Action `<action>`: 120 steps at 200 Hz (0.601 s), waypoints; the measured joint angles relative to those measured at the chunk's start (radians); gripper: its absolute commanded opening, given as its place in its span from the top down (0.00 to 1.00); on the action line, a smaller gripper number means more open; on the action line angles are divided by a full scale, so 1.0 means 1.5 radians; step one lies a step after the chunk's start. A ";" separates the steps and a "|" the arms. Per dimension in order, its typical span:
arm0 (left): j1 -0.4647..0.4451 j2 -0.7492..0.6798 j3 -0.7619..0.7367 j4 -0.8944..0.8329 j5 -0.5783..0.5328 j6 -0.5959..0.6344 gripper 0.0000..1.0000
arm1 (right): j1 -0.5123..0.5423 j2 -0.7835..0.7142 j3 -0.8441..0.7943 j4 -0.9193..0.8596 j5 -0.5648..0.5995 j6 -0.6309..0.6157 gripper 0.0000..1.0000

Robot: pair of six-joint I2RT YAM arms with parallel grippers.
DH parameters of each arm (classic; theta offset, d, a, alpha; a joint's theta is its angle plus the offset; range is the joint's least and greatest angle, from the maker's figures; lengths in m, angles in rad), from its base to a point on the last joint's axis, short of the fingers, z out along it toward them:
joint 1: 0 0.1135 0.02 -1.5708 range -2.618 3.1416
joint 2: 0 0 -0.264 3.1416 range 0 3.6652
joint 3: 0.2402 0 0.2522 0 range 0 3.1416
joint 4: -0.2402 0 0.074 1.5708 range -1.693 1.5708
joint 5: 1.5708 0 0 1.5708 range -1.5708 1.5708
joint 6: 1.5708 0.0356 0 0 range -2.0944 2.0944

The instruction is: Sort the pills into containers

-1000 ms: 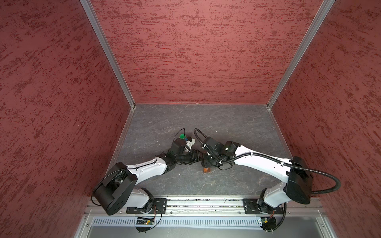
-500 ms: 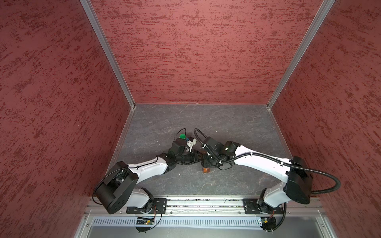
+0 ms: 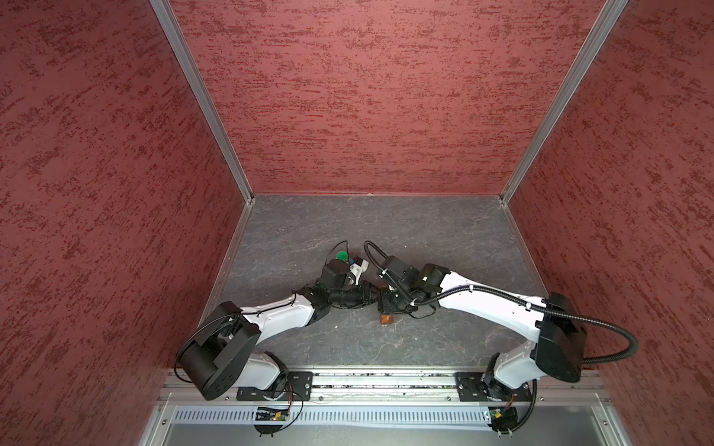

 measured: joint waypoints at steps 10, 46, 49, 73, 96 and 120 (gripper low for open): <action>0.002 -0.002 -0.001 -0.001 0.002 0.001 0.94 | 0.000 0.000 0.000 0.000 0.001 -0.001 0.55; 0.006 -0.005 -0.005 -0.003 0.006 0.002 0.95 | 0.000 0.005 0.001 0.002 0.001 -0.004 0.53; 0.006 -0.005 -0.005 -0.003 0.005 0.002 0.95 | 0.000 0.006 0.001 0.002 0.001 -0.004 0.53; 0.009 -0.005 -0.009 -0.008 0.005 0.005 0.96 | 0.000 0.011 0.001 0.001 0.002 -0.007 0.51; 0.010 -0.005 -0.011 -0.008 0.005 0.006 0.96 | 0.000 0.011 0.002 0.000 0.003 -0.009 0.51; 0.012 -0.005 -0.016 -0.007 0.005 0.006 0.98 | 0.000 0.012 0.002 -0.001 0.004 -0.009 0.51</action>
